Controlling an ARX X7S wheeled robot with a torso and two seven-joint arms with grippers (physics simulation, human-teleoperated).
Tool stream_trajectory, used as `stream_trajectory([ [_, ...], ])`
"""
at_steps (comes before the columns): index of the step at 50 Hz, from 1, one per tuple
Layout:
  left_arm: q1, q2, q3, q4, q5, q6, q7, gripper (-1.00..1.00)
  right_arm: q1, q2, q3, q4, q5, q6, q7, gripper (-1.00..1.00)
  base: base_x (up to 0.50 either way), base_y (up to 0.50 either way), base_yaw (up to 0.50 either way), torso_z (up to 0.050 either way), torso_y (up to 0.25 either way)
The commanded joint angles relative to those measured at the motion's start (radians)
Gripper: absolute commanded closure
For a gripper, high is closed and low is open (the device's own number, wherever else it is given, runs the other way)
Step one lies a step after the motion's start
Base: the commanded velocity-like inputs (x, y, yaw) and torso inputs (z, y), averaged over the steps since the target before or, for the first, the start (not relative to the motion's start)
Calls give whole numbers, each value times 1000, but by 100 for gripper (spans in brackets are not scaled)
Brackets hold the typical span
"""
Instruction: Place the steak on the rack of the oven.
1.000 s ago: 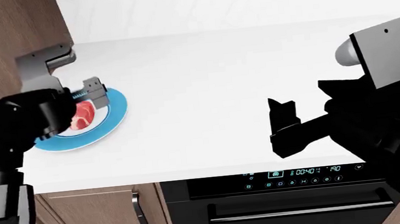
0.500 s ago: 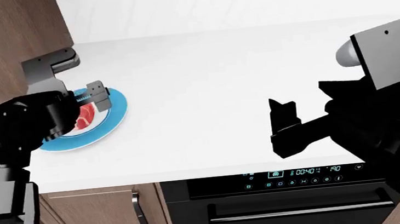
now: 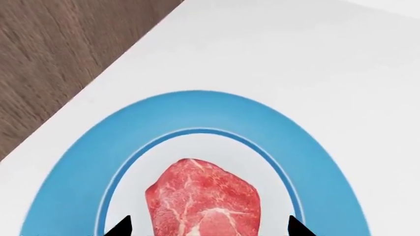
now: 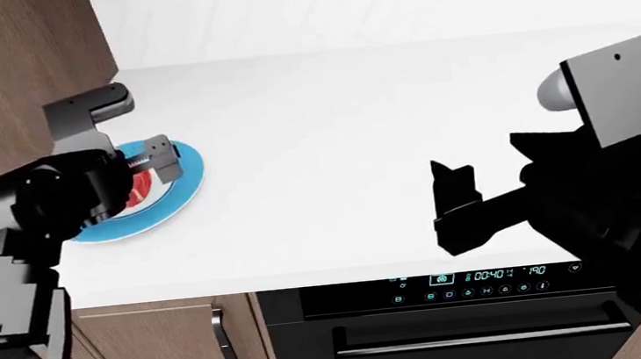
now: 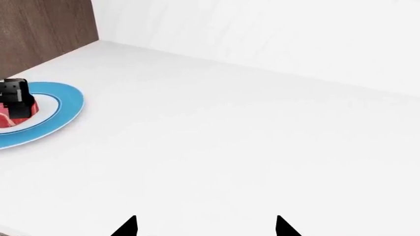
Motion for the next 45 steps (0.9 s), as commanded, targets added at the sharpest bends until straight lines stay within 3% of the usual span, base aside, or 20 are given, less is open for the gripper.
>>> stream_trajectory([
  [1,-2,8,6,-23,7,14,6,-100,-6,1,-4,-4,-6,-4,-6,-100,0,0,0,0,0],
  [41,-15,28,33,-115,37,60,48,-100,-17,18,-8,-11,-16,-21,-22,-100,0,0,0,0,0],
  [42,-5,23,34,-81,32,50,46,100,-16,19,-9,-10,-16,-20,-21,-100,0,0,0,0,0],
  [45,-1,20,30,-58,24,40,39,100,-11,19,-14,-7,-15,-18,-21,-100,0,0,0,0,0],
])
